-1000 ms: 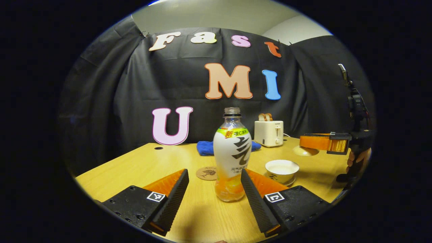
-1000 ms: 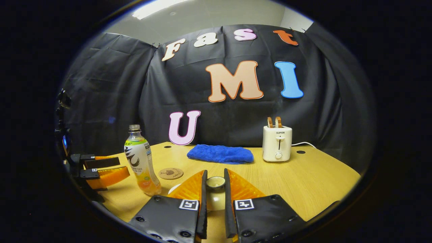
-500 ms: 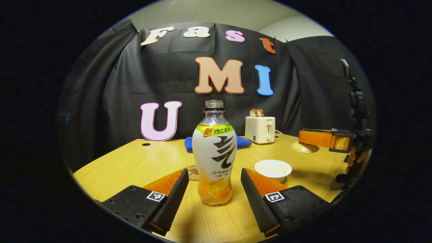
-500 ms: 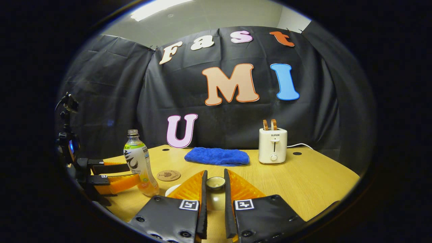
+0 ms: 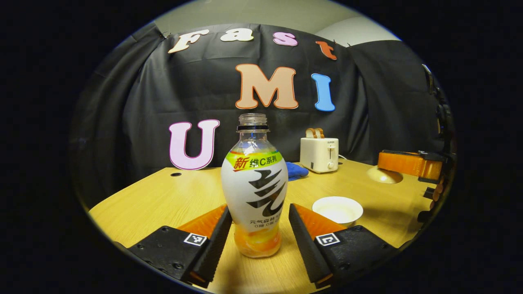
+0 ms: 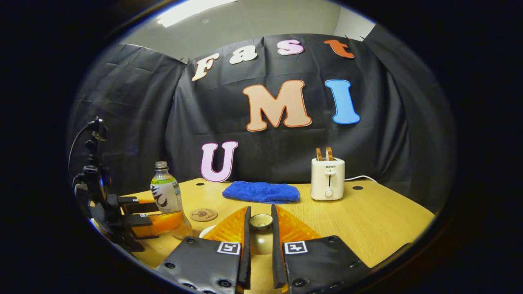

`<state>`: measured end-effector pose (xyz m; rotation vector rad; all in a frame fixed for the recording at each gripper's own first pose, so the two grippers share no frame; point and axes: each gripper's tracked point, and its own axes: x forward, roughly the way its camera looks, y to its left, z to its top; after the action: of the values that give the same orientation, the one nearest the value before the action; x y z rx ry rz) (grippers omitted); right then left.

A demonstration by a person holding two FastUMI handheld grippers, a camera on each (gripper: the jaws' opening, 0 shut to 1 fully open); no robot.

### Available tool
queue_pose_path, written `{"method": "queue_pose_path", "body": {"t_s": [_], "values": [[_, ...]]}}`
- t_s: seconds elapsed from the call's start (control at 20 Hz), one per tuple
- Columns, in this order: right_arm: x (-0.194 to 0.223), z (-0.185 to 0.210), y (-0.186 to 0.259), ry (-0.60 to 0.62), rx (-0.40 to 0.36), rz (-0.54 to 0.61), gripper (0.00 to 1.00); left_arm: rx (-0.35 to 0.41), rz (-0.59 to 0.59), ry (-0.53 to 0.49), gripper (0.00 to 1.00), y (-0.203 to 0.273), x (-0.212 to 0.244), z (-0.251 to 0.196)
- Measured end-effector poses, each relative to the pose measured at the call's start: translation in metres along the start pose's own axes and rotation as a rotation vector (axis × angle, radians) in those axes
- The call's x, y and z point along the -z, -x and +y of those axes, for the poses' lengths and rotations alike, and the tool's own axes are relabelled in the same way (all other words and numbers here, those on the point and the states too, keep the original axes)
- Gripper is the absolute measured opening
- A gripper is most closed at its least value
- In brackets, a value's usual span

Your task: Open the teacup lid with one hand, grasp the water bottle and pour water into the teacup with the other hand; after pouring, place the water bottle on the coaster and then close the teacup lid.

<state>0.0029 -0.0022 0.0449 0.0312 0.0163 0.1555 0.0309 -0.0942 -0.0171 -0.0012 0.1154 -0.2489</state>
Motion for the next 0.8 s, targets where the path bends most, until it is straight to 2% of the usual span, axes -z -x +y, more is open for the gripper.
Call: {"method": "queue_pose_path", "body": {"t_s": [0.2, 0.4, 0.65, 0.8], "values": [[-0.008, -0.004, 0.003, 0.003, 0.007, -0.015, 0.26, -0.009, 0.014, -0.004, 0.67, -0.005, 0.001, 0.000], [-0.012, -0.007, 0.006, -0.001, 0.013, -0.020, 0.26, 0.000, 0.019, -0.018, 0.59, -0.005, 0.002, -0.001], [-0.011, -0.011, 0.005, -0.002, 0.019, -0.014, 0.24, 0.008, 0.052, -0.100, 0.57, -0.008, 0.002, 0.000], [-0.013, -0.010, 0.006, -0.001, 0.015, -0.017, 0.26, -0.019, 0.071, -0.172, 0.57, -0.012, 0.002, 0.009]]}}
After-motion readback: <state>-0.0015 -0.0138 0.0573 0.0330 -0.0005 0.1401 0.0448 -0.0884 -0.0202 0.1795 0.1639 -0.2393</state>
